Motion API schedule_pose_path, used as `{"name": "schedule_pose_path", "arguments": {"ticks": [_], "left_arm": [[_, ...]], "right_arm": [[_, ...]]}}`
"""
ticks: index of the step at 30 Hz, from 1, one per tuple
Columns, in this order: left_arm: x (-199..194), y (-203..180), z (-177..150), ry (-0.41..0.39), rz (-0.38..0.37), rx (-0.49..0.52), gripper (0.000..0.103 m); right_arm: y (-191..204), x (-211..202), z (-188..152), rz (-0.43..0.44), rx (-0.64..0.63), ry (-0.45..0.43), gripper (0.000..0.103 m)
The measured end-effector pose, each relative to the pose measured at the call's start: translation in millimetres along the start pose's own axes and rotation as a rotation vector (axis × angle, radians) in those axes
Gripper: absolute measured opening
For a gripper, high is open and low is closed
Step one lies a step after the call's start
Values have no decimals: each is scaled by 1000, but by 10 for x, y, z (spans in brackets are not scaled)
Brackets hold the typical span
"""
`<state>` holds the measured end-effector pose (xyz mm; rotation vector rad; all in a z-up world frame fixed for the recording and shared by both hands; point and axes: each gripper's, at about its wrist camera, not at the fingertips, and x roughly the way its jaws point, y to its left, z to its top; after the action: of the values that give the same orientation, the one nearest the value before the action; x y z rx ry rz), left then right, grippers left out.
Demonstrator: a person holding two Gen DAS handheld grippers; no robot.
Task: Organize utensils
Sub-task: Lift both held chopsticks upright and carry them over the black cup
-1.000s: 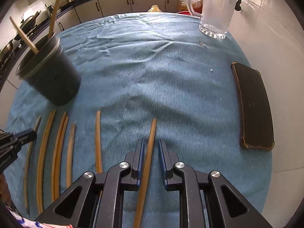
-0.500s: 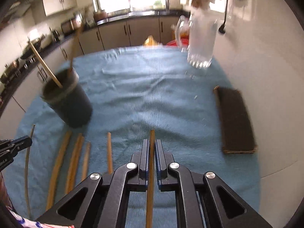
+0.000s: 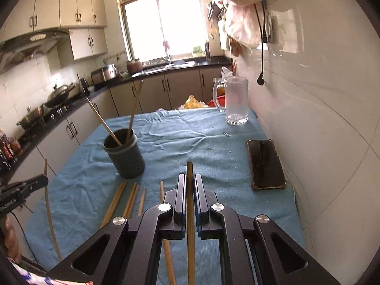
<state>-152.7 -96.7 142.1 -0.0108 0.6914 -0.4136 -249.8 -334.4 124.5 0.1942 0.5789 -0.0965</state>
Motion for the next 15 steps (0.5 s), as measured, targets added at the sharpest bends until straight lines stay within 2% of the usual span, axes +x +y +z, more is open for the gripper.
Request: {"name": "schedule_pose_path", "arguments": {"ticks": [9, 15], "left_arm": [[-428, -101, -108, -82, -9, 57, 5], [-620, -94, -133, -116, -32, 45, 5]], "right_arm": [[16, -353, -71, 37, 19, -67, 6], [66, -522, -102, 36, -1, -97, 6]]}}
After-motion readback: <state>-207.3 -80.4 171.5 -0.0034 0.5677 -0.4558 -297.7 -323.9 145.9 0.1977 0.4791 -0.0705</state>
